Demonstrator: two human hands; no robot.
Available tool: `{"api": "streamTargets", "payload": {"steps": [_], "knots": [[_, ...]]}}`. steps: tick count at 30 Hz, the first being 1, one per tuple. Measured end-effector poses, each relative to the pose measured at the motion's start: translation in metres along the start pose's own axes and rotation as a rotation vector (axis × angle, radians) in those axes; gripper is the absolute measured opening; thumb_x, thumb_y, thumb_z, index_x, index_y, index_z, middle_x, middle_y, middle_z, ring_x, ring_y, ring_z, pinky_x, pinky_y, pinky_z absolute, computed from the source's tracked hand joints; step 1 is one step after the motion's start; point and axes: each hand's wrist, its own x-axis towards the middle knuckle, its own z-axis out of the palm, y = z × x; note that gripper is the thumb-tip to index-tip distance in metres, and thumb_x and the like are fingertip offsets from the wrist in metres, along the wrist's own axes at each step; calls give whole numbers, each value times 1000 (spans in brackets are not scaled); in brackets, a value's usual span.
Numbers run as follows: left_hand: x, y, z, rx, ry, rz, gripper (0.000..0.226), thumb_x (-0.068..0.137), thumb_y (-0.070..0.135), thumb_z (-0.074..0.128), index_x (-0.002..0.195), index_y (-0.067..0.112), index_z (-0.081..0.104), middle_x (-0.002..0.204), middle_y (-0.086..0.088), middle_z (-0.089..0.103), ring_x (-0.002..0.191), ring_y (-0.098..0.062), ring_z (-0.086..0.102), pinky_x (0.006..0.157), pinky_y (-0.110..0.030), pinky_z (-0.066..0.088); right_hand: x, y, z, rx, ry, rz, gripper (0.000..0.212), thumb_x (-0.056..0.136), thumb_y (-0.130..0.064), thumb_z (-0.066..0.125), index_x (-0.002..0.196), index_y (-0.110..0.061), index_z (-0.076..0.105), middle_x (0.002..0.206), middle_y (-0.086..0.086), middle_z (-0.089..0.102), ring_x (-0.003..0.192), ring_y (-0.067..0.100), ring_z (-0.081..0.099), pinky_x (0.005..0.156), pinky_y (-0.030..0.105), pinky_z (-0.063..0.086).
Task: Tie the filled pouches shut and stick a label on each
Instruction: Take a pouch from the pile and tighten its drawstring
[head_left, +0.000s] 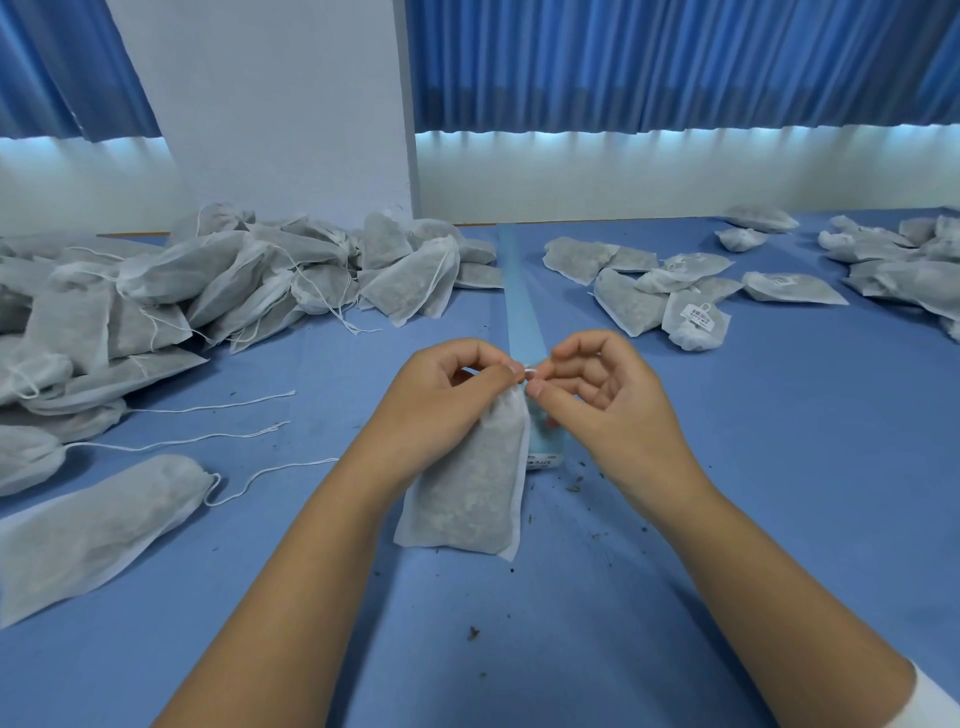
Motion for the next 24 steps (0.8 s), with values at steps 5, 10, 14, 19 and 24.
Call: {"api": "streamTargets", "payload": {"steps": [5, 10, 14, 19, 24], "knots": [[-1, 0, 1, 17, -28, -7, 18, 90, 22, 68, 73, 24, 72, 65, 19, 63, 58, 0, 48, 55, -8, 38, -1, -1, -1, -12, -25, -55, 26, 83, 5, 70, 94, -14, 56, 78, 0, 64, 76, 11, 62, 75, 22, 52], [-1, 1, 3, 59, -31, 16, 16, 90, 18, 67, 74, 16, 69, 51, 20, 53, 49, 3, 41, 50, -8, 32, -2, 0, 0, -123, -15, -121, 24, 82, 5, 65, 89, -16, 56, 86, -6, 61, 78, 14, 59, 65, 46, 49], [-2, 2, 2, 70, -21, 5, 17, 90, 17, 68, 73, 13, 70, 51, 18, 50, 49, 1, 39, 49, -10, 32, -3, 1, 0, -193, -21, -174, 15, 78, -10, 63, 88, -20, 56, 90, -10, 66, 75, 13, 61, 60, 25, 48], [-2, 2, 1, 69, -13, -4, 16, 88, 21, 69, 74, 14, 72, 67, 10, 63, 64, -5, 49, 58, -13, 38, -2, 0, -2, -229, -57, -178, 24, 83, 2, 67, 84, -20, 59, 83, -12, 65, 75, 9, 62, 63, 23, 50], [-3, 4, 1, 47, -38, -28, 18, 90, 22, 68, 73, 17, 71, 59, 17, 56, 58, -2, 45, 56, -11, 36, 2, -2, -7, -72, -101, -79, 26, 85, 9, 64, 85, -16, 58, 81, 1, 65, 75, 11, 61, 66, 22, 49]]}}
